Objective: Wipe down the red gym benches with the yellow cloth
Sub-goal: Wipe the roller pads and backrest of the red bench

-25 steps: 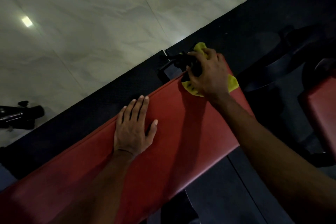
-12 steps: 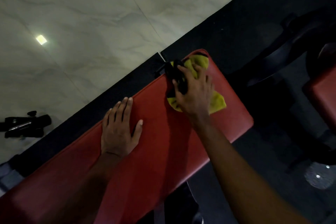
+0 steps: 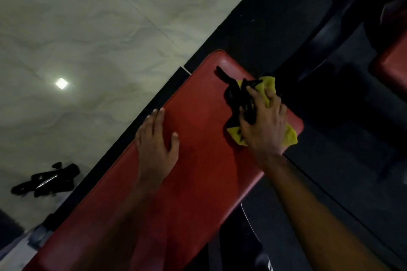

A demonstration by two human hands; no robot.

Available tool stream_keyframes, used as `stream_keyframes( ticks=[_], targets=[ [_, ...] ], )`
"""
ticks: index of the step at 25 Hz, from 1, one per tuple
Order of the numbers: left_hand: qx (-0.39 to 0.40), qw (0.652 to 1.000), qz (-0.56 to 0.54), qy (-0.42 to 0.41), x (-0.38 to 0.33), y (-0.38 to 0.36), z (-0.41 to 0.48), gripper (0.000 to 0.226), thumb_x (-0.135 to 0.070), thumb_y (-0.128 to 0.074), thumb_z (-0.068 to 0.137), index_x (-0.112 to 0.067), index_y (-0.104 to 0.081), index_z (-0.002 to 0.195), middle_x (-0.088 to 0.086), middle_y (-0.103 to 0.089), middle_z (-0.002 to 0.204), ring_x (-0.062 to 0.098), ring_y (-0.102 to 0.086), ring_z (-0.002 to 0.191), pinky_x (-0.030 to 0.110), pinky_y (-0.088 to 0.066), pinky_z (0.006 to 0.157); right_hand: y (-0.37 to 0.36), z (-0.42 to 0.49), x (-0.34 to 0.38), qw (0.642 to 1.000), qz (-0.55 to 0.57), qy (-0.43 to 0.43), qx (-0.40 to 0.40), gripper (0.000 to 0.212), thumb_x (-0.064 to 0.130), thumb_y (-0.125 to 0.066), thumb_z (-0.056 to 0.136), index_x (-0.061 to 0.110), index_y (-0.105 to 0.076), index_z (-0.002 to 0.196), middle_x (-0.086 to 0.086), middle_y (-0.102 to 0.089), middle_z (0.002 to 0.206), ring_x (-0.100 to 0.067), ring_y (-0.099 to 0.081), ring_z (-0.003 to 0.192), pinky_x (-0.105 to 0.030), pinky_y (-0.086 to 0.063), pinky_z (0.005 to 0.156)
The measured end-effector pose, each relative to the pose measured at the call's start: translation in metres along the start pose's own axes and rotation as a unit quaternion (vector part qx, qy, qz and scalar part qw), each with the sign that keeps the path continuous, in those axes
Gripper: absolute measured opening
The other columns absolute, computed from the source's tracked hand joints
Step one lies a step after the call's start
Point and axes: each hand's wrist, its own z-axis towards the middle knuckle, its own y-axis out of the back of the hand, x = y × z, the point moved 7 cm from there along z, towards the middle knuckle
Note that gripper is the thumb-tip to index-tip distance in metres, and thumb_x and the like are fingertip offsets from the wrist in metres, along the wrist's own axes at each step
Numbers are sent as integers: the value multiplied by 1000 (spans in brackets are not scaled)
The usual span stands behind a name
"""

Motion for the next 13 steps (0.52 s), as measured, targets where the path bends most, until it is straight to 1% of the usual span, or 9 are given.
stream_keyframes(
  ticks=[1,3,5,7,9,11,13],
  targets=[
    [1,1000,4,-18,-13,-6,18,65,-38,-49,97,-17,-33,156,11,-42,155,30,-39,142,54,-34,114,-2,-11,-1,1000,-3,1,12,58,39,-63,91,33,-47,146,-11,-43,145,-33,-46,119,-48,-42,98],
    [10,998,-5,-69,-41,-19,60,59,-38,-47,100,-18,-39,154,14,-48,150,30,-47,136,49,-40,111,-8,-19,6,999,-25,23,34,58,42,-63,91,33,-46,146,-12,-42,145,-35,-46,115,-50,-42,91],
    [22,995,-24,-97,-64,-29,95,54,-36,-44,102,-17,-42,153,15,-55,144,29,-53,130,42,-43,107,-9,-7,16,997,-44,50,44,57,43,-63,91,32,-47,144,-11,-42,145,-35,-46,117,-50,-44,89],
    [24,995,-4,-97,-73,-34,110,54,-35,-42,103,-18,-39,154,13,-59,137,28,-58,121,42,-48,98,-7,20,24,998,-36,38,39,56,41,-64,89,33,-48,142,-9,-42,145,-36,-45,121,-52,-45,93],
    [4,995,46,-94,-76,-35,109,54,-36,-39,104,-20,-36,155,14,-61,132,30,-61,111,43,-50,89,-7,49,32,999,-21,2,26,55,41,-62,88,34,-49,141,-7,-42,145,-35,-45,122,-52,-43,95],
    [-7,993,63,-98,-76,-34,106,54,-38,-36,104,-20,-36,155,13,-61,133,30,-62,110,44,-50,86,-10,73,43,999,-16,-15,31,55,42,-60,87,34,-49,140,-6,-42,146,-34,-44,124,-52,-42,97],
    [1,994,57,-92,-74,-36,108,56,-43,-33,104,-21,-35,155,11,-60,134,28,-61,112,43,-51,88,-12,92,53,999,-17,1,41,55,44,-59,86,33,-50,139,-5,-44,145,-33,-44,125,-52,-42,98]
  ],
)
